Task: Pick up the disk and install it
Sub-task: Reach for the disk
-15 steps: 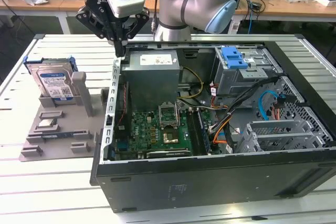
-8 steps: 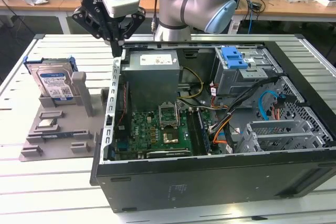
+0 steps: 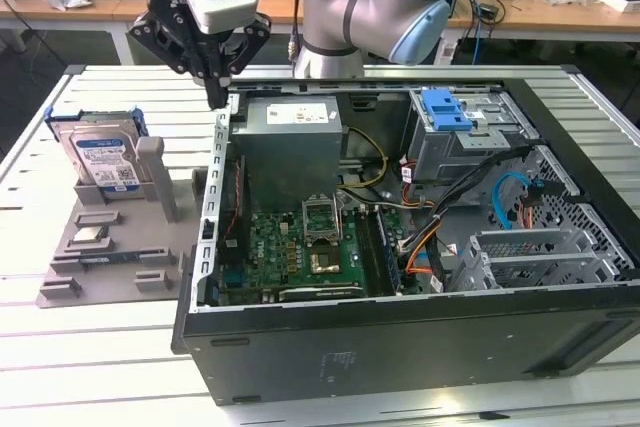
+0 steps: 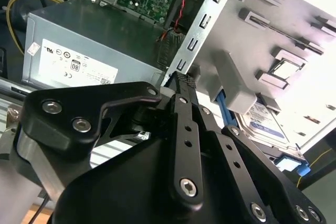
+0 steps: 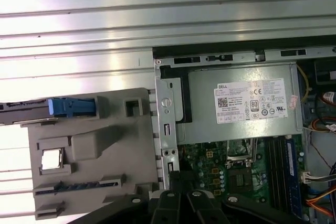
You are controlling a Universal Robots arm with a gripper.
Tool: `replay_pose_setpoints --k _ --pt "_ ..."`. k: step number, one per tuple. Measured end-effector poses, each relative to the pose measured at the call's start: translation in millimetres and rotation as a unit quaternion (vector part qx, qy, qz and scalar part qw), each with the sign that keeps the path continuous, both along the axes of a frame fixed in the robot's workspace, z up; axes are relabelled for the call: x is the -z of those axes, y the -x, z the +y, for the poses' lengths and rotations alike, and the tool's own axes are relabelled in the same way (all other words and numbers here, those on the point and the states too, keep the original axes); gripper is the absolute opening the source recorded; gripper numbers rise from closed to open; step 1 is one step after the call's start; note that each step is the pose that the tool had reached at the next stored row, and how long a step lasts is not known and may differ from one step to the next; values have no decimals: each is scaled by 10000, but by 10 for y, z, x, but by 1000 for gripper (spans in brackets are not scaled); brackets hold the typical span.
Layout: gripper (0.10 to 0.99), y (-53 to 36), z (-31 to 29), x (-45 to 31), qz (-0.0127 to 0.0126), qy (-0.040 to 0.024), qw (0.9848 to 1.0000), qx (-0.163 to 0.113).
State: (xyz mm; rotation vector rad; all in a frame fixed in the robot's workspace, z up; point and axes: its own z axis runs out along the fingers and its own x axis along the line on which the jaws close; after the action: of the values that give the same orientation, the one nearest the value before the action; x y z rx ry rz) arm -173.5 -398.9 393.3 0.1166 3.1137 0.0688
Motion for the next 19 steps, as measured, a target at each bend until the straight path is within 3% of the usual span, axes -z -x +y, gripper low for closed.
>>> replay_pose_setpoints --k 19 --pt "106 198 0 0 0 0 10000 0"
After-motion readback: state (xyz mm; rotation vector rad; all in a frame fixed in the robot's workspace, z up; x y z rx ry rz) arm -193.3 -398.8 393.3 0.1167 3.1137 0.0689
